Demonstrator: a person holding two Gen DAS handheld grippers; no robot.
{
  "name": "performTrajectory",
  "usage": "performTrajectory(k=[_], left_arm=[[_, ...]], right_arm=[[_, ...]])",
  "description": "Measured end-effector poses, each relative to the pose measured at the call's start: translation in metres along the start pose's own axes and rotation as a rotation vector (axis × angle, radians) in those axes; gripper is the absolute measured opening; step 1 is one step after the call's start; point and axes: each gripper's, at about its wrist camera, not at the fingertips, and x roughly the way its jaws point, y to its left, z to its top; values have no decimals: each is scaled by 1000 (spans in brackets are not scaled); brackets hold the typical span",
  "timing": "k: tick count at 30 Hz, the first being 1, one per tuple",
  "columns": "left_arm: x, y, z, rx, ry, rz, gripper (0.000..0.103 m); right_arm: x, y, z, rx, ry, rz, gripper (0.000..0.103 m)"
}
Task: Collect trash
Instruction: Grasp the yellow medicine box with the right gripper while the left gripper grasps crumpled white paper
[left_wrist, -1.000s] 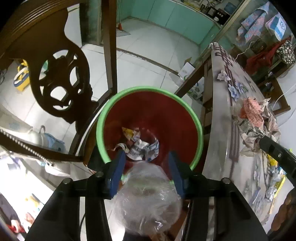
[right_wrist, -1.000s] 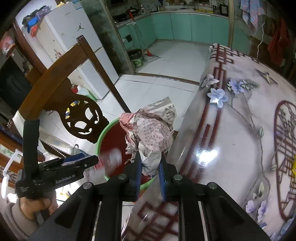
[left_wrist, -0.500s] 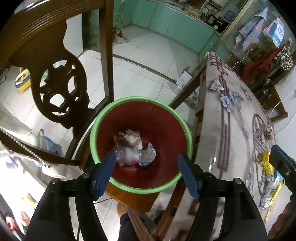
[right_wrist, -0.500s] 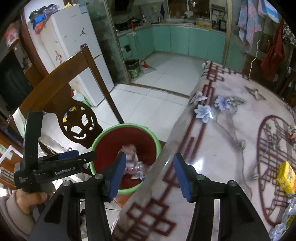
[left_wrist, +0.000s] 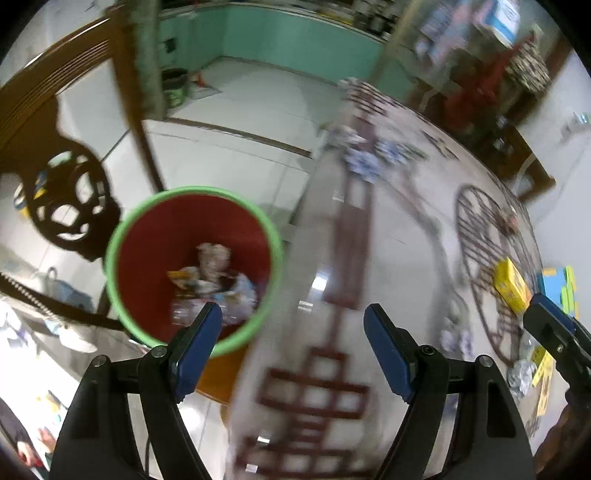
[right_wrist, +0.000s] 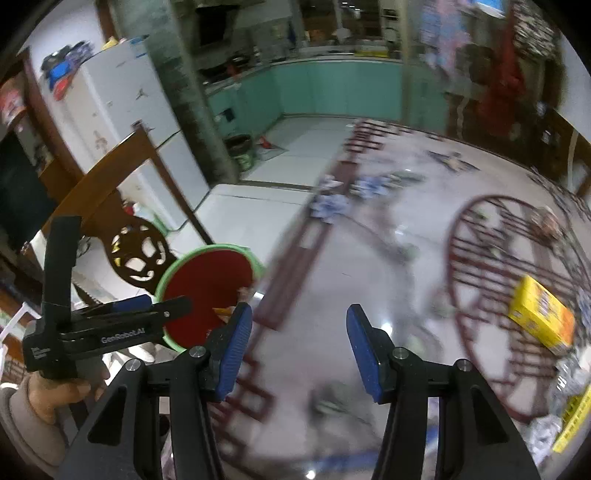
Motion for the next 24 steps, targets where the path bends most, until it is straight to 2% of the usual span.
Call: performTrajectory(k=[3, 6, 9, 12, 14, 16, 19, 21, 24], left_arm=[[3, -44, -10, 47, 10, -25, 79], [6, -82, -21, 85, 24, -50, 79], [12, -126, -34, 127, 44, -77, 79], [17, -169, -44, 167, 61, -105, 79], [19, -194, -50, 179, 64, -130, 79], [20, -222, -58, 201, 73, -162, 79], [22, -256, -75, 251, 84, -175, 79], [25, -277, -87, 291, 96, -174, 79], [29, -300, -101, 341, 123, -193, 79]], right_arm=[[-19, -42, -14, 43, -11, -47, 52], [-51, -102, -37, 116, -62, -155, 52], [-91, -179, -70, 267, -129, -318, 52], [-112, -249, -100, 425, -107, -397, 52], [-117, -282, -113, 472, -72, -438, 52], [-120, -313, -128, 523, -36, -425, 52], [-117, -336, -140, 584, -4, -310, 52], [-109, -342, -148, 594, 10, -249, 52], [-96, -341, -153, 570, 42, -218, 52]])
